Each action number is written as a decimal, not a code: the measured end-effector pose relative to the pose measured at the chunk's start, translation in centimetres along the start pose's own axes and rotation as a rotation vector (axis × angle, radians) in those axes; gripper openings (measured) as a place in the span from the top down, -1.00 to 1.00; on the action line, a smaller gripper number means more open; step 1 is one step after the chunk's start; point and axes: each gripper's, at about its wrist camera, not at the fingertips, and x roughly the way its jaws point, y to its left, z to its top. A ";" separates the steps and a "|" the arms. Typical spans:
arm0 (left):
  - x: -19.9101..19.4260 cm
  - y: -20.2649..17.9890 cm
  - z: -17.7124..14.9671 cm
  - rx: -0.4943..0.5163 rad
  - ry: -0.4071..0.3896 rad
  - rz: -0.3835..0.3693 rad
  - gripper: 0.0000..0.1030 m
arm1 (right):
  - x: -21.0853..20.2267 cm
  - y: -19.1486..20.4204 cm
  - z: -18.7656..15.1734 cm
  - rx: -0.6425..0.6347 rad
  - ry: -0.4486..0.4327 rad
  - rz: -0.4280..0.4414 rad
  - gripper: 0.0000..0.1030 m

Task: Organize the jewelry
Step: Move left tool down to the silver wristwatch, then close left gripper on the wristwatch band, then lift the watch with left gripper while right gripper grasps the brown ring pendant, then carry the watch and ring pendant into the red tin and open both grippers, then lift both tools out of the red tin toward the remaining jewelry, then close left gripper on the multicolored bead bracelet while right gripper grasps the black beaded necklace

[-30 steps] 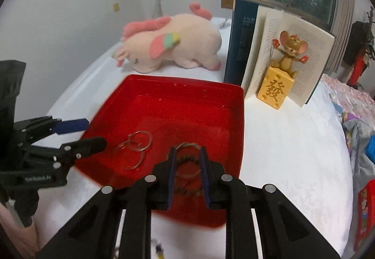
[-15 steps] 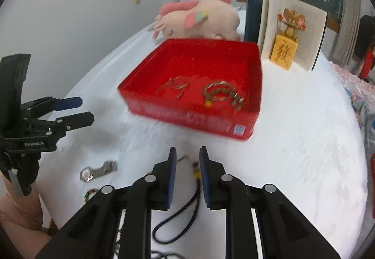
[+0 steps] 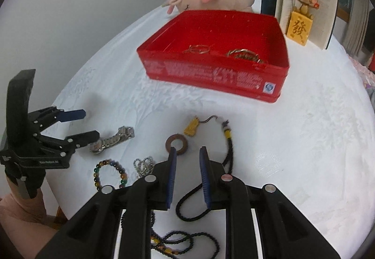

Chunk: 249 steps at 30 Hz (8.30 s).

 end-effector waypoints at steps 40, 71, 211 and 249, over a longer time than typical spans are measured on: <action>2.8 0.4 0.0 -0.020 0.038 0.001 0.69 | 6.3 -1.0 1.8 0.081 0.151 0.001 0.61; -0.9 0.6 2.0 -0.076 -0.056 -0.075 0.71 | 0.2 -0.7 1.5 0.038 -0.015 0.040 0.81; -0.3 -3.3 -3.4 0.045 0.029 -0.041 -0.41 | -1.7 -3.9 -2.4 0.121 -0.042 -0.021 0.53; 0.3 -5.7 -4.3 0.109 0.020 -0.003 0.88 | -1.2 0.0 -10.0 0.175 0.163 0.034 -0.43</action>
